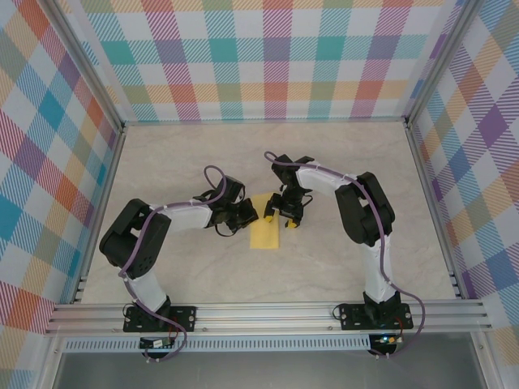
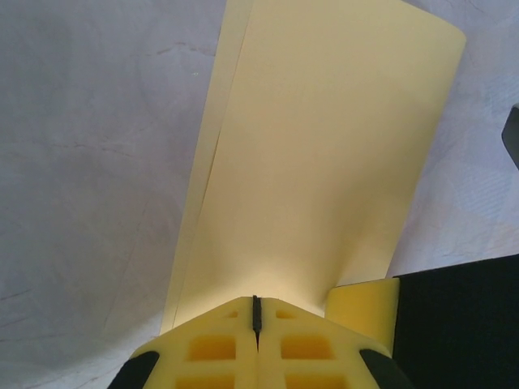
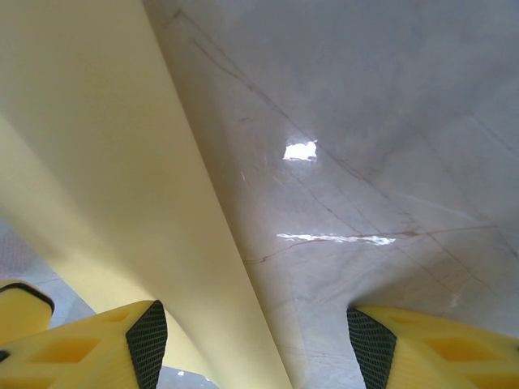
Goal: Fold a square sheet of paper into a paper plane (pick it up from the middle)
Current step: Hold the square sheet of paper at the center of the table.
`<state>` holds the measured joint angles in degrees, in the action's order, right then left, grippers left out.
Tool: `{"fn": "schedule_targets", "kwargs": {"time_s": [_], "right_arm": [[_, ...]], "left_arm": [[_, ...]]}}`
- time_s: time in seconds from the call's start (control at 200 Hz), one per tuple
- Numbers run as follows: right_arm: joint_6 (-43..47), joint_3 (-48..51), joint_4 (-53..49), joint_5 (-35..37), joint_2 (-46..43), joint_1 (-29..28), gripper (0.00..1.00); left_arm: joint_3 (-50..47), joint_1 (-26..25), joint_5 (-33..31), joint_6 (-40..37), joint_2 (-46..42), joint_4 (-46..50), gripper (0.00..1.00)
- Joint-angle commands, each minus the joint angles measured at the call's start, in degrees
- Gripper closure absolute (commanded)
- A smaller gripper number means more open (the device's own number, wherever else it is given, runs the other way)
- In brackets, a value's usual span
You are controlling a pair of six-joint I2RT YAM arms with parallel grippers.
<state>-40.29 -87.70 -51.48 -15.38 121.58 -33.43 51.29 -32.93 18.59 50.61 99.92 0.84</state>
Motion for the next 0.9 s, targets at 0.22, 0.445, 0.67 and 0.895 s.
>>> {"fn": "schedule_targets", "kwargs": {"time_s": [0.22, 0.445, 0.67, 0.895], "right_arm": [[-0.8, 3.8, -2.1, 6.2, 6.3, 0.0, 0.34], [-0.9, 3.8, -1.9, 6.1, 6.3, 0.0, 0.34], [-0.8, 3.6, -1.1, 4.7, 5.8, 0.0, 0.33], [1.5, 3.1, 5.7, -1.4, -2.5, 0.9, 0.28]], "left_arm": [[1.5, -0.8, 1.2, 0.5, 2.7, -1.1, 1.0], [1.8, -1.2, -1.1, -0.1, 3.2, 2.4, 1.0], [1.8, -1.4, -1.6, -0.6, 3.8, 3.4, 1.0], [0.5, -1.6, -2.6, -1.7, 3.7, 3.9, 1.0]]}}
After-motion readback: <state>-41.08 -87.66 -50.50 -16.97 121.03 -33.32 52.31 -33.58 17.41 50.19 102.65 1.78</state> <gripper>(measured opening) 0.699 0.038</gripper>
